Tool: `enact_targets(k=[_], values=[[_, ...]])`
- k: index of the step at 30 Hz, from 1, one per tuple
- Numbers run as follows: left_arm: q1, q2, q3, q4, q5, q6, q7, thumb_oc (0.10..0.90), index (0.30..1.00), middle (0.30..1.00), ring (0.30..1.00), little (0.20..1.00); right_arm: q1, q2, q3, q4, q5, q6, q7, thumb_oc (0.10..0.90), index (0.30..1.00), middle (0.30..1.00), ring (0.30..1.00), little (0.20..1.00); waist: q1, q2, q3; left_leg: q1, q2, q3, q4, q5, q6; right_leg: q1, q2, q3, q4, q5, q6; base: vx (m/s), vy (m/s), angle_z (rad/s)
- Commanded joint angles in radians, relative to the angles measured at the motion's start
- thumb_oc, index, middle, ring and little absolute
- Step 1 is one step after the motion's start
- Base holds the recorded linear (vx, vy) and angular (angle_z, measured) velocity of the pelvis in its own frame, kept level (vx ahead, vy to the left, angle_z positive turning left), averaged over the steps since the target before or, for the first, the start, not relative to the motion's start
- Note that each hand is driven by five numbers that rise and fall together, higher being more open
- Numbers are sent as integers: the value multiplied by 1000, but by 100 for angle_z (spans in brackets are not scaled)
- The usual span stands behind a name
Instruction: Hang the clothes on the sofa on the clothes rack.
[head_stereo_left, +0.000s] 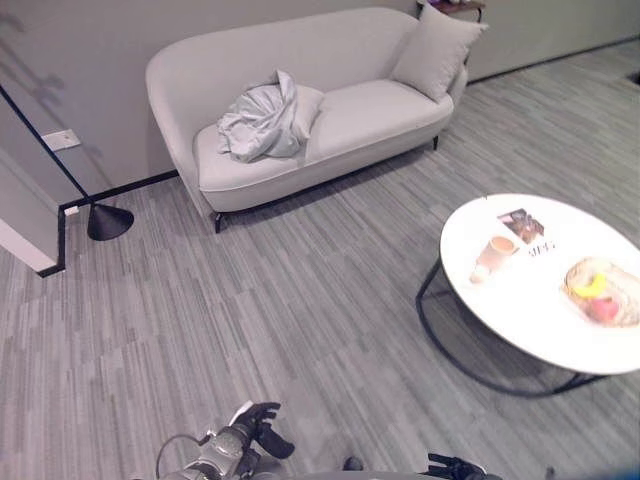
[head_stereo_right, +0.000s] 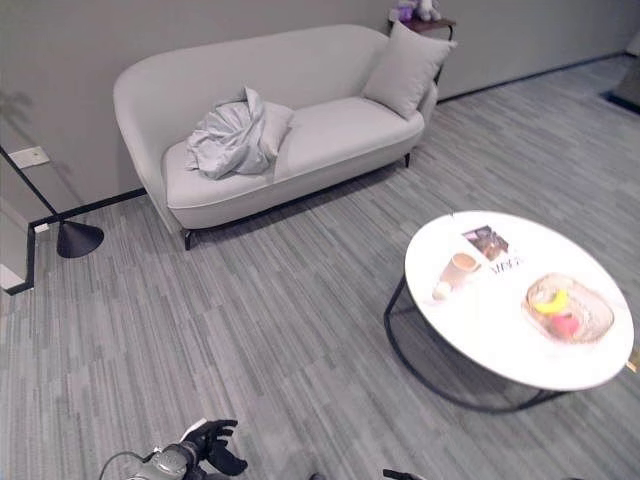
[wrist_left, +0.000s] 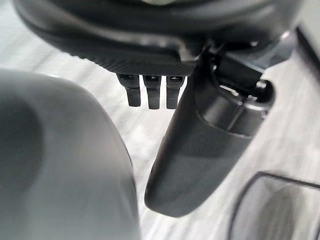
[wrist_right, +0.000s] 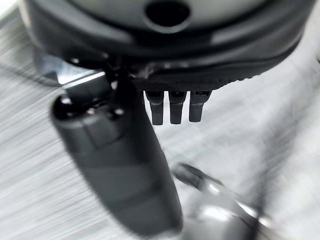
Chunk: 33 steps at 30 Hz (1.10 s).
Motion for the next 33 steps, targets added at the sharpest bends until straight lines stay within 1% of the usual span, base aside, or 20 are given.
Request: enact_targets(k=[1,2,3,6,9,10,12,13,15,17,18,20,21,22,24,25,27,28,30,33], values=[[45,22,-32,35,-35,8,28,800,900,900,900,900,-7,-22,-30,11,-37,-17,-2,800,900,900,900,900,46,16,34,112,-111,115,-462,43,100,32,-64,37,4,-91,140,596,-27,45],[71,31,6,53,-53,14,24,800,900,900,900,900,-7,-18,-27,11,-44,-21,4,800,900,900,900,900,64,25,17,113,-167,108,-729,106,85,66,-47,14,4,-104,142,494,17,62],[83,33,24,81,-56,20,19,800,900,900,900,900,-3,-7,-25,14,-50,-24,8,800,900,900,900,900,69,30,13,126,-185,81,-890,151,77,96,-34,4,4,-121,139,491,15,66],[114,36,62,141,-66,34,12,800,900,900,900,900,3,19,-24,17,-58,-26,13,800,900,900,900,900,70,25,16,52,-190,71,-917,112,70,147,-22,-18,28,-151,132,433,-18,52],[203,40,189,225,-104,53,3,800,900,900,900,900,41,76,-23,5,-53,-27,40,800,900,900,900,900,103,8,-18,116,-214,55,-917,189,99,202,-33,6,96,-194,157,818,74,18],[219,42,204,237,-106,54,4,800,900,900,900,900,60,93,-34,-2,-43,-29,44,800,900,900,900,900,113,-13,-30,128,-233,43,-905,203,114,207,-64,10,140,-158,172,860,169,-34],[234,32,233,265,-119,61,-6,800,900,900,900,900,115,122,-33,2,-36,-24,72,800,900,900,900,900,116,-48,-57,185,-274,50,-882,158,156,171,-145,1,312,44,254,825,268,-38],[240,36,230,260,-99,63,-15,800,900,900,900,900,134,127,-34,5,-45,-19,82,800,900,900,900,900,114,-54,-58,228,-292,53,-884,129,184,135,-194,-3,464,123,283,788,331,-29],[224,40,197,242,-78,58,-9,800,900,900,900,900,149,117,-32,14,-63,-12,72,800,900,900,900,900,88,-46,-56,324,-323,38,-917,86,228,44,-296,-16,743,256,298,738,344,2],[189,54,164,220,-62,63,6,800,900,900,900,900,150,109,-40,15,-71,-8,54,800,900,900,900,900,50,-30,-51,399,-328,20,-917,34,251,-8,-359,-45,869,232,278,623,228,61],[149,62,129,205,-50,62,21,800,900,900,900,900,142,108,-37,9,-77,-12,44,800,900,900,900,900,31,-16,-40,425,-315,19,-917,12,249,-85,-365,-42,923,129,245,452,70,61],[89,70,83,166,-53,50,31,800,900,900,900,900,135,109,-16,-17,-79,-20,40,800,900,900,900,900,1,11,-23,464,-272,0,-917,6,228,-155,-299,-48,826,0,206,379,-93,52],[63,72,62,134,-59,40,40,800,900,900,900,900,132,105,-14,-32,-74,-23,37,800,900,900,900,900,-10,20,-19,481,-254,-9,-917,0,215,-179,-253,-41,736,-25,201,404,-177,56],[34,76,46,98,-69,27,50,800,900,900,900,900,124,101,-16,-50,-63,-27,29,800,900,900,900,900,-21,27,-17,498,-241,-16,-917,-9,204,-193,-225,-36,633,-35,210,458,-219,65],[-15,75,21,40,-72,9,63,800,900,900,900,900,107,94,-31,-68,-35,-28,17,800,900,900,900,900,-28,45,-14,529,-202,-13,-917,-39,162,-174,-132,-2,187,10,228,455,-243,36],[-41,68,6,29,-71,1,68,800,900,900,900,900,95,91,-35,-68,-21,-25,13,800,900,900,900,900,-33,40,-12,530,-202,-5,-917,-48,156,-178,-121,44,45,59,241,418,-181,6],[-66,49,-17,24,-52,-10,76,800,900,900,900,900,83,89,-41,-61,-22,-18,13,800,900,900,900,900,-43,45,-13,572,-194,6,-917,-83,147,-258,-115,187,4,96,275,543,-157,2],[-65,44,-32,16,-43,-15,73,800,900,900,900,900,87,88,-46,-57,-23,-15,13,800,900,900,900,900,-39,47,-15,586,-188,4,-917,-88,143,-272,-114,212,4,105,283,684,-221,-6],[-40,34,-36,16,-36,-21,72,800,900,900,900,900,95,89,-50,-43,-23,-16,8,800,900,900,900,900,-46,59,-24,643,-165,-24,-917,-78,134,-246,-118,210,4,158,277,920,-393,6],[48,17,19,81,-57,-2,58,800,900,900,900,900,93,87,-20,-51,-70,-23,-2,800,900,900,900,900,-24,60,-28,584,-95,-57,-659,23,98,-186,-83,176,79,104,224,898,-522,48]])
